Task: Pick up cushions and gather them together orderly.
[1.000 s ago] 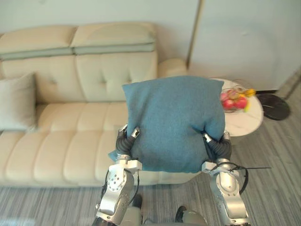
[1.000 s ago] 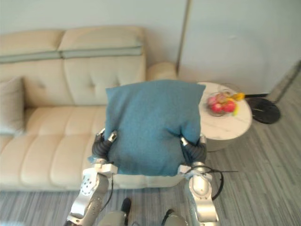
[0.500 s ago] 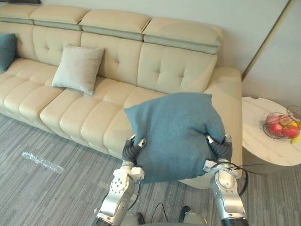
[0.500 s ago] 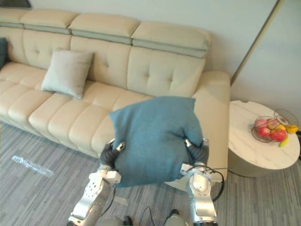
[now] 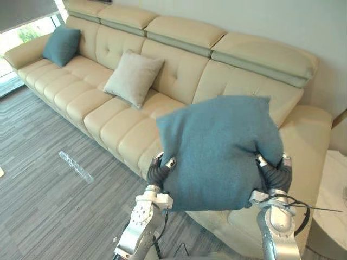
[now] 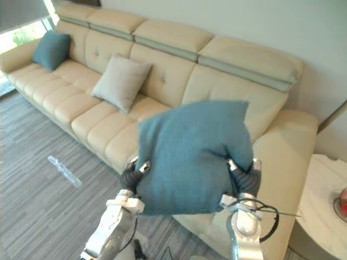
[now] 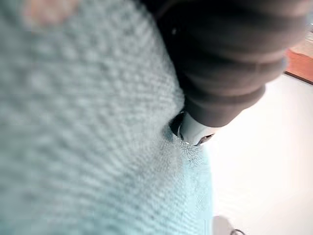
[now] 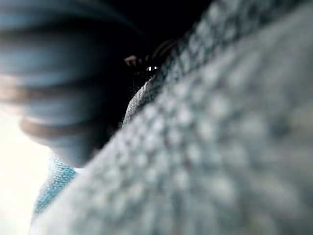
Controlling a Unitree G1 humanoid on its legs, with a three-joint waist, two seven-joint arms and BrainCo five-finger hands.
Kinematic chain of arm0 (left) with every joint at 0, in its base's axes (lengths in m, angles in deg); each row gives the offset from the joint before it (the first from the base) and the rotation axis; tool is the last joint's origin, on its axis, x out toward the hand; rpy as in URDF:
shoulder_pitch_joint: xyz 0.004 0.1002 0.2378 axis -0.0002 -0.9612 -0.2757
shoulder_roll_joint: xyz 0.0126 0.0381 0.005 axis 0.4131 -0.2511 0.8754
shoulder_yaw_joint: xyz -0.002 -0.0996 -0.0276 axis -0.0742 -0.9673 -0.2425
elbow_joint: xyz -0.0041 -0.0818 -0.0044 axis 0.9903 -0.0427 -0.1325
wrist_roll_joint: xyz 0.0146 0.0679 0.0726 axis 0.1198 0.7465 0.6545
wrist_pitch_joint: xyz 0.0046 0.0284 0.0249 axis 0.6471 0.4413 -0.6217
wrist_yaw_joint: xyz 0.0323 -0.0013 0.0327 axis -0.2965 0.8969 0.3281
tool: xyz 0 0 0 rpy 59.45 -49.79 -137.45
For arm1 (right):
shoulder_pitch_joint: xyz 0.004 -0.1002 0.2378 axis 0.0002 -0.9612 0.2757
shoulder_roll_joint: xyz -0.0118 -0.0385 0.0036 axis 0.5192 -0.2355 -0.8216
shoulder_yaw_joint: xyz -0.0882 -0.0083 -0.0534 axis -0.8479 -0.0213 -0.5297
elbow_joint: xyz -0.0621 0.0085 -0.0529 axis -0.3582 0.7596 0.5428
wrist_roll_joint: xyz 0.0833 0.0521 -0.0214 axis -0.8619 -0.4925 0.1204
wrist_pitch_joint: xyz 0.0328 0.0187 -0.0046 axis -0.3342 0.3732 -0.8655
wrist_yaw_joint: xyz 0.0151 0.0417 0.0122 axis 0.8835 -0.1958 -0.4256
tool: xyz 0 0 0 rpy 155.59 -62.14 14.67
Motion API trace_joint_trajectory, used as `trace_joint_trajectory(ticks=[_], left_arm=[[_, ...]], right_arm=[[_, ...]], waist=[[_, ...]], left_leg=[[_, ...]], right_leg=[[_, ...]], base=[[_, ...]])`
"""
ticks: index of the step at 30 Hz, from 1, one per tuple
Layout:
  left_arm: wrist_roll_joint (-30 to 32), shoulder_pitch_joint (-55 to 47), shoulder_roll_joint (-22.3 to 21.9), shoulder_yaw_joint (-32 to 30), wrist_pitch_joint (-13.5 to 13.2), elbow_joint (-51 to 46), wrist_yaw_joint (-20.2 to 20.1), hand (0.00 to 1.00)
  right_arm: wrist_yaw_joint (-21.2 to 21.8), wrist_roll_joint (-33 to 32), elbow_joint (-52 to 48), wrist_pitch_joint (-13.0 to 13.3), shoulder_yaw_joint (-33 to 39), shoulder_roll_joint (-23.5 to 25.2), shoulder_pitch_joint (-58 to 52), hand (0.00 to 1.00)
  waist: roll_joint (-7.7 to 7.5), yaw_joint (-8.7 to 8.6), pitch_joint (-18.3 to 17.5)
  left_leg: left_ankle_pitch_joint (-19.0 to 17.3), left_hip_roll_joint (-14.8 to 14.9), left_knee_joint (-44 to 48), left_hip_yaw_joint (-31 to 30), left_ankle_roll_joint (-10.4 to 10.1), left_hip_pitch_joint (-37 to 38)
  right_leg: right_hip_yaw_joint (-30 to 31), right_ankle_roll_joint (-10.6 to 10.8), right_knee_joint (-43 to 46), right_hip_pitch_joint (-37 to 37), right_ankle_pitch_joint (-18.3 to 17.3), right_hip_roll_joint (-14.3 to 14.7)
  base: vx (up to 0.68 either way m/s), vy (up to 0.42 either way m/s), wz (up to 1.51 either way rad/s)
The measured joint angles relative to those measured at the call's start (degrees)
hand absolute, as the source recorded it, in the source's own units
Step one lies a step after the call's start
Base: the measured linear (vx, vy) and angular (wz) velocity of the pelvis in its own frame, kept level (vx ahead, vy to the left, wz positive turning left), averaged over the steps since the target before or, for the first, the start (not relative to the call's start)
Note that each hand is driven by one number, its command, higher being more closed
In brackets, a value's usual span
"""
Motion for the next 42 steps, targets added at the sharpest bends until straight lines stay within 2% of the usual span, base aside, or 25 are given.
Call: trace_joint_trajectory(ticks=[1,2,3,7,10,11,13,15,18,19,20,21,23,25,27,29,30,31,32,33,34,36,37,38,42], left_arm=[[0.0,0.0,-0.2,0.0,0.0,-0.2,0.0,1.00],[0.0,-0.1,-0.1,0.0,0.2,-0.1,0.0,1.00],[0.0,0.0,0.4,0.0,0.3,-0.1,0.0,1.00],[0.0,0.2,0.7,-0.1,0.6,-0.1,0.1,1.00],[0.0,0.2,1.2,-0.1,0.7,0.2,0.2,1.00],[0.1,0.2,1.9,0.0,0.6,0.8,0.2,1.00],[0.1,0.1,3.2,0.0,0.6,1.8,0.2,1.00],[0.1,0.1,3.3,0.0,0.6,2.1,0.2,1.00],[0.9,0.7,3.3,0.0,0.3,4.2,0.2,1.00],[1.0,1.2,3.5,0.0,0.4,6.0,0.2,1.00],[1.1,1.4,3.3,0.0,0.3,6.7,0.1,1.00],[1.1,1.8,2.6,0.3,0.8,8.5,0.0,1.00],[1.1,1.8,2.5,0.9,1.8,8.6,-0.1,1.00],[1.1,1.3,2.4,1.7,2.4,8.6,-0.4,1.00],[1.1,0.6,2.3,1.9,2.4,8.4,-1.3,1.00],[1.1,-0.8,1.8,1.7,2.1,6.4,-2.2,1.00],[1.1,-2.5,1.4,1.5,1.7,4.4,-2.2,1.00],[1.1,-2.8,1.3,1.5,1.7,3.9,-2.2,1.00],[1.1,-3.5,0.8,1.5,1.3,2.3,-2.2,1.00],[1.1,-3.5,0.4,1.2,1.2,2.1,-2.2,1.00],[1.1,-3.5,0.4,1.2,1.2,2.1,-2.2,1.00],[1.2,-3.5,0.4,1.2,1.2,2.1,-2.2,1.00],[1.2,-3.5,0.3,1.1,1.2,2.1,-2.2,1.00],[1.3,-3.7,0.9,0.9,1.3,2.2,-2.2,1.00],[2.2,-3.6,1.1,0.7,1.2,2.3,-2.2,1.00]], right_arm=[[-0.1,-0.1,0.0,0.0,0.0,0.0,0.0,1.00],[-0.1,-0.1,0.6,0.0,0.1,0.1,0.0,1.00],[-0.1,-0.1,1.2,-0.2,0.0,0.4,0.0,1.00],[-0.1,0.1,1.4,-0.9,0.0,1.4,0.2,1.00],[-0.1,0.1,4.8,-0.9,0.0,2.2,1.3,1.00],[0.0,0.1,5.8,-1.0,-0.2,2.3,1.3,1.00],[0.4,0.1,7.7,-1.0,-0.8,2.5,1.7,1.00],[0.4,0.0,8.5,-1.0,-0.8,2.4,2.0,1.00],[0.9,0.0,9.8,-0.8,-0.8,2.2,2.6,1.00],[1.3,-0.1,10.6,-0.7,-0.8,2.2,2.7,1.00],[1.4,-0.1,11.0,-0.7,-0.8,2.4,2.8,1.00],[1.4,-0.2,12.6,-0.8,-0.3,1.4,3.2,1.00],[1.5,-2.0,12.8,-1.1,0.1,1.0,2.2,1.00],[1.5,-2.3,12.0,-1.4,0.4,1.0,0.1,1.00],[1.6,-2.3,8.4,-1.5,0.4,1.1,-2.7,1.00],[1.9,-2.3,2.9,-1.4,0.3,0.7,-4.2,1.00],[2.2,-2.3,1.5,-1.3,0.2,0.9,-4.1,1.00],[2.2,-2.3,1.2,-1.2,0.2,0.9,-4.1,1.00],[2.2,-2.3,0.3,-0.9,0.2,1.0,-3.8,1.00],[2.2,-2.3,0.4,-0.8,0.2,1.0,-3.2,1.00],[2.2,-2.3,0.4,-0.8,0.2,1.0,-3.2,1.00],[2.0,-2.3,0.7,-0.8,0.2,0.8,-2.6,1.00],[2.0,-2.3,0.7,-0.8,0.2,0.6,-2.6,1.00],[2.0,-2.2,2.4,-0.8,-0.2,0.4,-2.1,1.00],[2.0,-1.8,4.1,-0.8,-0.1,2.1,-1.2,1.00]], waist=[[0.06,-0.05,0.0],[-0.16,-0.04,-0.3],[-1.06,-0.16,-1.1],[-2.28,0.12,-1.2],[-3.05,0.20,-1.1],[-3.51,0.26,-0.8],[-3.70,0.01,-0.8],[-3.83,-0.93,-0.9],[-4.29,-1.42,-1.3],[-5.17,-1.97,-1.8],[-4.99,-2.31,-1.8],[-3.38,-2.67,-1.7],[-2.14,-2.48,-1.5],[-1.36,-2.64,-1.0],[-0.97,-2.63,-0.7],[0.81,-1.73,-0.2],[0.39,-0.92,-0.2],[0.42,-0.56,-0.3],[0.51,-0.17,-0.3],[0.34,0.72,-0.2],[0.34,0.74,-0.2],[0.74,1.10,-0.5],[1.11,1.05,-0.7],[0.20,0.93,-1.4],[-3.22,-0.11,-2.4]], left_leg=[[0.6,-0.5,-4.4,-0.8,-0.4,0.1],[5.0,-2.1,-6.8,-1.3,-2.4,0.5],[4.4,-4.1,-6.6,-0.7,-1.5,0.4],[0.5,-5.7,-0.8,0.3,2.0,-2.7],[-0.9,-7.7,-3.2,2.0,2.8,1.1],[-1.3,-8.2,-6.1,3.7,3.0,4.4],[-1.5,-8.0,-10.4,5.9,2.7,9.0],[-1.8,-7.8,-13.0,7.2,2.4,11.5],[-2.0,-7.6,-14.9,9.5,0.9,13.9],[-2.0,-8.0,-14.6,10.1,-0.9,14.5],[-2.3,-8.2,-14.1,9.7,-1.3,14.4],[-2.4,-7.3,-13.6,7.2,-1.7,14.3],[-1.3,-6.4,-15.9,4.3,-3.5,16.0],[-1.3,-5.1,-13.6,4.0,-3.6,18.2],[-1.2,-3.0,-3.7,2.6,-3.4,16.9],[2.7,0.7,13.5,-1.3,-1.0,11.1],[4.4,1.4,19.3,-2.6,-0.5,7.9],[3.1,1.5,19.2,-3.0,-0.5,7.7],[-1.2,0.5,16.2,-4.2,-0.4,6.3],[-4.0,-1.9,8.0,-7.8,-0.6,6.0],[-4.1,-1.9,7.6,-8.0,-0.7,6.0],[-2.3,-5.8,-8.6,-18.3,-3.4,6.6],[-0.6,-5.9,-11.9,-19.7,-3.9,7.1],[2.4,-6.9,-12.1,-18.3,-6.5,8.0],[1.1,-10.2,-11.8,-13.0,-4.2,7.8]], right_leg=[[0.1,1.0,0.0,0.4,-0.9,-0.8],[0.7,2.8,0.0,0.8,-1.8,-2.2],[1.4,3.1,-0.4,0.6,-1.8,-4.0],[3.9,5.6,-3.3,0.9,2.2,-6.1],[7.6,6.0,3.5,-2.0,6.0,-7.4],[8.8,6.3,11.0,-5.4,7.9,-7.9],[9.0,6.7,20.5,-11.3,6.5,-6.6],[7.4,6.8,21.4,-14.9,4.3,-4.1],[2.7,4.6,13.9,-19.1,3.6,-0.2],[1.4,0.1,4.5,-19.7,9.7,2.1],[1.5,-2.2,4.2,-19.5,11.4,2.5],[0.7,-2.8,2.7,-18.3,12.4,3.5],[0.4,-3.5,1.4,-16.9,12.3,4.8],[-0.8,-4.0,1.2,-13.4,11.7,5.6],[-1.3,-3.9,0.7,-9.2,9.8,6.1],[0.1,-4.3,1.4,-6.7,6.1,7.6],[3.1,-4.9,1.4,-5.9,5.0,7.7],[3.7,-4.9,1.5,-5.8,4.9,7.6],[6.0,-4.8,1.4,-5.8,4.7,7.6],[9.3,-4.7,1.0,-5.8,4.7,7.3],[9.4,-4.7,1.0,-5.8,4.7,7.3],[13.3,-2.5,1.1,-6.1,3.8,7.0],[14.0,-1.7,1.3,-6.5,3.5,7.1],[16.6,0.6,1.7,-6.8,3.4,6.3],[21.3,4.2,-4.9,-6.5,7.3,1.7]], base=[[0.21,0.387,0.07],[0.20,0.350,0.13],[0.25,0.352,0.20],[0.26,0.351,0.05],[0.22,0.263,-0.27],[0.12,0.127,-0.42],[0.11,0.075,-0.59],[0.08,-0.015,-0.43],[0.15,-0.125,-0.45],[0.16,-0.106,-0.15],[0.23,-0.092,-0.16],[0.25,-0.099,-0.29],[0.27,-0.119,-0.25],[0.21,-0.077,0.13],[0.17,-0.049,0.08],[0.10,0.042,-0.38],[0.08,0.111,-0.58],[0.14,0.149,-0.76],[0.20,0.191,-0.96],[0.16,0.163,-0.87],[0.16,0.216,-1.01],[0.18,0.307,-0.95],[0.26,0.405,-0.93],[0.26,0.323,-0.66],[0.21,0.287,-0.55]])
